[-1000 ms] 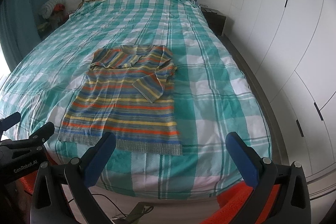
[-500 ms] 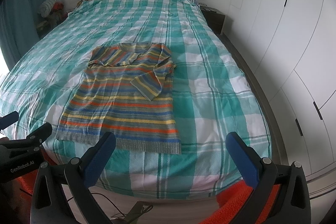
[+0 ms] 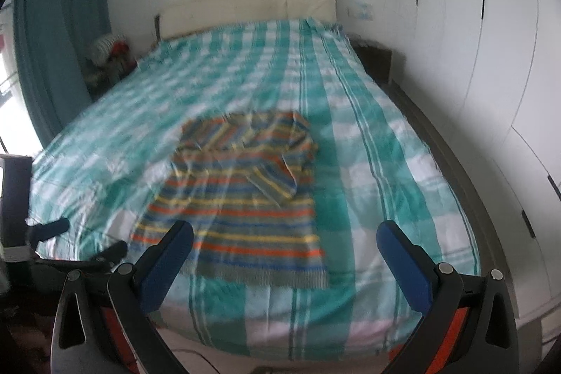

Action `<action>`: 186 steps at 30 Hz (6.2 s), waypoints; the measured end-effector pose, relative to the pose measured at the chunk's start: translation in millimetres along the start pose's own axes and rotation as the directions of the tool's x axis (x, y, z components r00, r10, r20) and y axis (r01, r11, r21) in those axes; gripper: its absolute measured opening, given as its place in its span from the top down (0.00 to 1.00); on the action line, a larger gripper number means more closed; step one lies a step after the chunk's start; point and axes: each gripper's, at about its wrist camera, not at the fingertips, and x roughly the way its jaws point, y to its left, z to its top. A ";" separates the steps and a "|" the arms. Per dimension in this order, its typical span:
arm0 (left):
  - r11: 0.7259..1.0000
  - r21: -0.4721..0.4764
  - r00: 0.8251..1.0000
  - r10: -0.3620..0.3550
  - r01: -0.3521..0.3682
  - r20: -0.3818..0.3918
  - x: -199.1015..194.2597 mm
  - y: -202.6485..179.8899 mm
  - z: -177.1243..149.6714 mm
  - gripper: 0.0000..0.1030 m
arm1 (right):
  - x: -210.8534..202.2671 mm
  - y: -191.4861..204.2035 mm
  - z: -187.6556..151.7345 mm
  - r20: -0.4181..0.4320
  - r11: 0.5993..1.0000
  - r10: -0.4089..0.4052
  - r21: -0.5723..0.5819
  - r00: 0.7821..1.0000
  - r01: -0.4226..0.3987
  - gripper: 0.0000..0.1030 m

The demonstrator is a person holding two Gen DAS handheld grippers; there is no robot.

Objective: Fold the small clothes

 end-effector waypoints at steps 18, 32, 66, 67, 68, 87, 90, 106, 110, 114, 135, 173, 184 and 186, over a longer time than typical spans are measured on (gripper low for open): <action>0.998 -0.065 0.995 -0.028 0.021 -0.098 66.4 18.2 4.0 0.00 | 226.8 -33.7 6.3 -0.194 0.970 0.238 0.004 0.952 -0.242 0.02; 0.999 -0.044 0.987 -0.010 0.003 -0.162 105.5 12.9 12.6 0.00 | 327.3 -148.2 82.0 -0.244 0.998 -0.047 -0.052 0.969 0.035 0.97; 0.999 -0.021 0.966 -0.042 0.038 -0.256 141.4 -6.8 3.0 0.01 | 276.2 -313.6 25.8 -0.080 0.696 0.075 0.718 0.994 0.005 0.49; 0.999 -0.021 0.965 -0.045 0.041 -0.259 142.2 -8.3 2.4 0.01 | 276.4 -308.8 18.9 -0.060 0.647 0.152 0.761 0.987 -0.054 0.46; 0.999 -0.020 0.965 -0.048 0.044 -0.257 141.3 -10.0 2.3 0.01 | 280.8 -306.4 11.9 -0.038 0.603 0.210 0.791 0.977 -0.099 0.45; 0.999 -0.010 0.972 -0.033 0.032 -0.233 136.8 -5.0 3.8 0.01 | 315.3 -298.1 -6.5 -0.226 0.790 0.009 0.599 0.974 0.132 0.97; 1.000 -0.015 0.975 -0.019 0.016 -0.223 134.6 1.4 3.6 0.01 | 306.3 -298.7 2.1 -0.190 0.763 0.024 0.637 0.981 0.105 0.86; 1.000 0.007 0.967 -0.009 0.011 -0.256 152.1 0.3 8.9 0.01 | 305.3 -329.0 21.3 -0.268 0.868 0.043 0.486 0.962 0.096 0.96; 0.998 0.059 0.979 0.009 0.003 -0.201 145.9 8.8 35.7 0.01 | 309.8 -321.9 16.1 -0.294 0.865 -0.008 0.477 0.956 0.154 0.88; 0.999 0.046 0.999 -0.005 0.007 -0.047 132.8 32.9 101.5 0.01 | 284.8 -303.9 16.2 -0.292 0.881 -0.139 0.401 0.946 0.253 0.62; 0.806 0.517 0.957 -0.219 0.287 -0.190 333.9 -88.4 205.4 0.73 | 186.1 -196.1 -41.7 -0.131 0.961 -0.180 0.190 0.975 0.203 0.26; 0.972 -0.177 0.961 -0.189 0.154 -0.201 188.9 155.5 9.1 0.21 | 171.0 -130.2 -74.1 -0.252 0.925 0.298 0.313 0.921 -0.214 0.26; 0.945 -0.147 0.894 -0.325 0.293 -0.307 188.5 92.7 -52.0 0.94 | 218.0 -94.2 -118.4 -0.418 0.874 0.463 0.360 0.781 -0.326 0.94; 0.940 -0.154 0.897 -0.337 0.305 -0.286 177.9 100.1 -51.3 0.96 | 207.8 -93.0 -115.8 -0.410 0.869 0.473 0.364 0.780 -0.336 0.95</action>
